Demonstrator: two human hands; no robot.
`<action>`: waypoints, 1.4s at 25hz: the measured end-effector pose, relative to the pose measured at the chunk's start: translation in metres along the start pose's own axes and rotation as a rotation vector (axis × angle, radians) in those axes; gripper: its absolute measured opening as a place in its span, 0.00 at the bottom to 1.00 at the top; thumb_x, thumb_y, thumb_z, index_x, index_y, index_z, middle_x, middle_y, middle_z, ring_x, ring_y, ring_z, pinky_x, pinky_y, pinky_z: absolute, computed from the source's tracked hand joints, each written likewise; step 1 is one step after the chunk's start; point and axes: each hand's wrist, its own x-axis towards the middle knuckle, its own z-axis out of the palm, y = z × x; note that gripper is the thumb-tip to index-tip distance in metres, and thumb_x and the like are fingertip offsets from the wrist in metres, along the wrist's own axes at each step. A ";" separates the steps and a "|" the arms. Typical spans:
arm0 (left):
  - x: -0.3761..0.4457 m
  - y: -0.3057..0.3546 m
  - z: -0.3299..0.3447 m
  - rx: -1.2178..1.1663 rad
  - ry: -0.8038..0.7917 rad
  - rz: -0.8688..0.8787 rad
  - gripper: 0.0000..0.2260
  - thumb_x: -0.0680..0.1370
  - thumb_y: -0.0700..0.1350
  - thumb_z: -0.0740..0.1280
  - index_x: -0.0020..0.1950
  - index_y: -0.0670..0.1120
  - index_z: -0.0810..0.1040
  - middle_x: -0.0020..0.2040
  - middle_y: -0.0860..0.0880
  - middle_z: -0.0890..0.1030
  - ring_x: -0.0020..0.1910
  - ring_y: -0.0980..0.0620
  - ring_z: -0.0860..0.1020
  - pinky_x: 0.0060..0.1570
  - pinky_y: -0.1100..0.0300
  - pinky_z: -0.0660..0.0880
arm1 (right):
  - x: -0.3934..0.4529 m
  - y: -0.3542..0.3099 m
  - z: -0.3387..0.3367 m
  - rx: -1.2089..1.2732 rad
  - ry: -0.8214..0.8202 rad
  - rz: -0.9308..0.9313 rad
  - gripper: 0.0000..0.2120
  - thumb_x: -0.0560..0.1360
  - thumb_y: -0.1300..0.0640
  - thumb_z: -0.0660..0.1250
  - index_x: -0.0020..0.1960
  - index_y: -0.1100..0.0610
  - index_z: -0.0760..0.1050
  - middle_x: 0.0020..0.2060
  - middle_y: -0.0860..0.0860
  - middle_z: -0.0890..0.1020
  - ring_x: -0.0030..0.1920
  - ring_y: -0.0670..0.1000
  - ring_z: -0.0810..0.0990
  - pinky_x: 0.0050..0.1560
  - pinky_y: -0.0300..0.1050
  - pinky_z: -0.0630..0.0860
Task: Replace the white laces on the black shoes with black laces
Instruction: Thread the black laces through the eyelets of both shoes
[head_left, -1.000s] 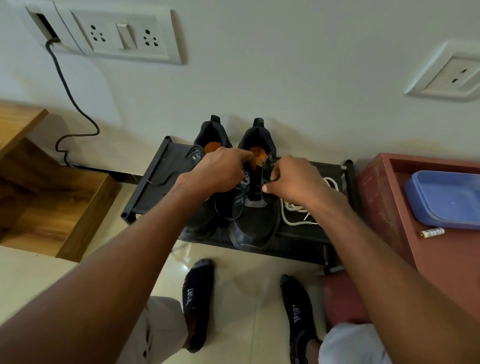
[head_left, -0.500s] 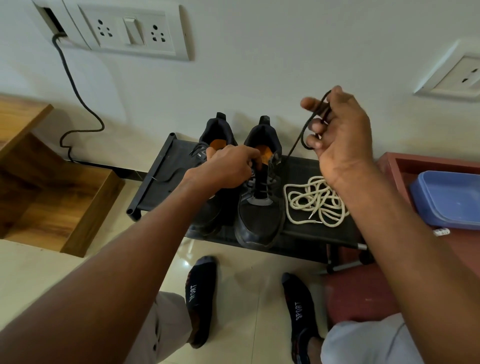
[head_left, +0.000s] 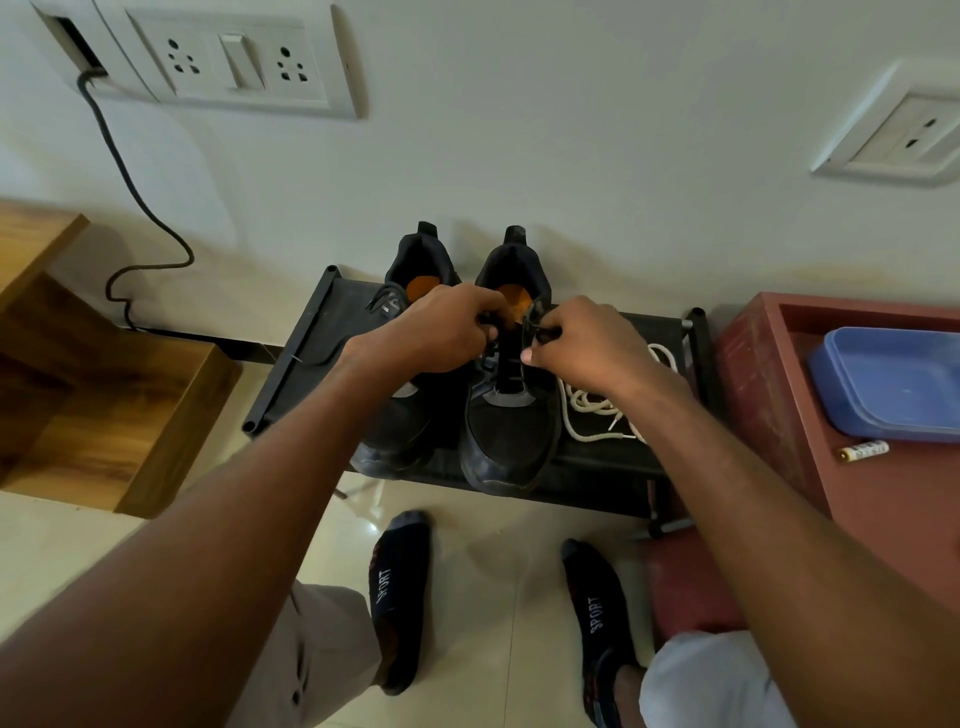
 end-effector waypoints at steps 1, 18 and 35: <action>0.000 -0.001 -0.001 -0.012 0.002 0.018 0.13 0.83 0.39 0.67 0.63 0.52 0.82 0.40 0.56 0.78 0.41 0.54 0.78 0.39 0.61 0.72 | 0.000 0.000 -0.003 0.010 0.000 0.019 0.10 0.77 0.48 0.74 0.45 0.55 0.80 0.37 0.51 0.81 0.40 0.53 0.82 0.38 0.46 0.72; -0.001 -0.004 0.001 0.116 0.061 0.061 0.16 0.79 0.36 0.70 0.65 0.50 0.81 0.42 0.53 0.75 0.46 0.47 0.79 0.39 0.60 0.71 | -0.003 0.001 -0.014 -0.027 0.270 0.181 0.13 0.85 0.52 0.63 0.62 0.61 0.75 0.51 0.56 0.80 0.47 0.57 0.76 0.45 0.50 0.68; -0.001 0.005 -0.016 -0.651 0.161 0.025 0.17 0.84 0.58 0.65 0.55 0.46 0.84 0.45 0.47 0.88 0.46 0.49 0.86 0.43 0.62 0.76 | -0.007 -0.014 -0.026 0.809 0.124 -0.143 0.03 0.81 0.62 0.71 0.53 0.60 0.82 0.37 0.52 0.88 0.28 0.46 0.78 0.26 0.31 0.69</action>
